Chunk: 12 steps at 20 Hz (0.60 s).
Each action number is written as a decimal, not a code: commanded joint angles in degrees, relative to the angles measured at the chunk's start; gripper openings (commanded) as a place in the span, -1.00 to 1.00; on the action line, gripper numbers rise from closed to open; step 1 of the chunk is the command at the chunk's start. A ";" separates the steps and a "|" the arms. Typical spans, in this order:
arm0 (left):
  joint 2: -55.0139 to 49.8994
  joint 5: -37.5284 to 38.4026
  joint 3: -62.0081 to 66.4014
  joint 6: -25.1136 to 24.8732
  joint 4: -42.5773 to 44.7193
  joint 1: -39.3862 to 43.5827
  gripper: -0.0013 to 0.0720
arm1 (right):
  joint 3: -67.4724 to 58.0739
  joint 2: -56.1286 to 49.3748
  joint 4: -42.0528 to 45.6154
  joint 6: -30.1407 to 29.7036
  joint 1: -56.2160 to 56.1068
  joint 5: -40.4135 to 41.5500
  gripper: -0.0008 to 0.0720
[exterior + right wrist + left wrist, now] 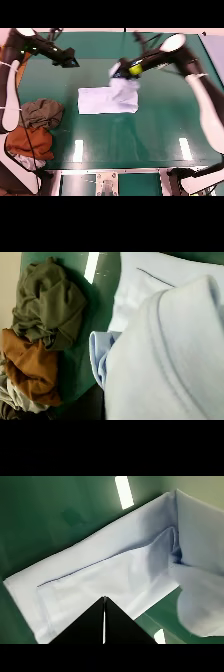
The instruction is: Fold the shirts.
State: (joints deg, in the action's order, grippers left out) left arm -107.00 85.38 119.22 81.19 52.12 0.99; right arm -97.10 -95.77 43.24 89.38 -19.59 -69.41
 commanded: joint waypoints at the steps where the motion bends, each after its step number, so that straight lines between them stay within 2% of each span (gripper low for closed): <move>1: 1.42 2.60 0.02 0.31 0.61 -4.07 -0.90 | 1.29 -8.50 -2.36 -0.09 -13.94 21.55 -0.61; 2: 1.42 2.67 0.00 -0.28 0.72 -4.04 -0.90 | 1.29 -11.21 -2.36 -0.09 -16.74 27.34 0.19; 3: 1.42 2.69 0.00 -1.05 0.72 -4.04 -0.90 | 1.27 -13.33 -2.36 -0.04 -18.71 32.59 0.59; 4: 1.42 2.69 0.00 -1.31 0.70 -4.04 -0.90 | 1.27 -14.19 -2.36 -0.02 -19.17 35.54 0.59; 6: 1.42 2.75 0.00 -2.10 0.70 -3.91 -0.90 | 0.70 -13.88 -2.32 -0.02 -16.74 34.67 0.58; 7: 1.42 2.78 0.00 -2.23 0.83 -3.91 -0.90 | 0.09 -13.11 -2.32 -0.02 -14.27 31.54 0.53; 8: 1.42 2.80 0.00 -2.23 1.03 -3.91 -0.90 | -0.42 -12.41 -2.29 -0.04 -11.61 27.96 -0.05; 9: 1.42 2.78 0.00 -2.23 1.36 -3.91 -0.90 | -0.68 -11.56 -2.14 -0.04 -8.35 23.50 -0.93; 12: 1.42 2.73 0.00 -2.23 1.77 -3.93 -0.90 | -0.57 -9.29 0.87 -0.52 2.29 10.97 -0.93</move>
State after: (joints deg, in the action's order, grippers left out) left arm -105.65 88.07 119.22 79.26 53.52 -2.87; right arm -97.43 -106.48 41.69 89.12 -24.82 -48.40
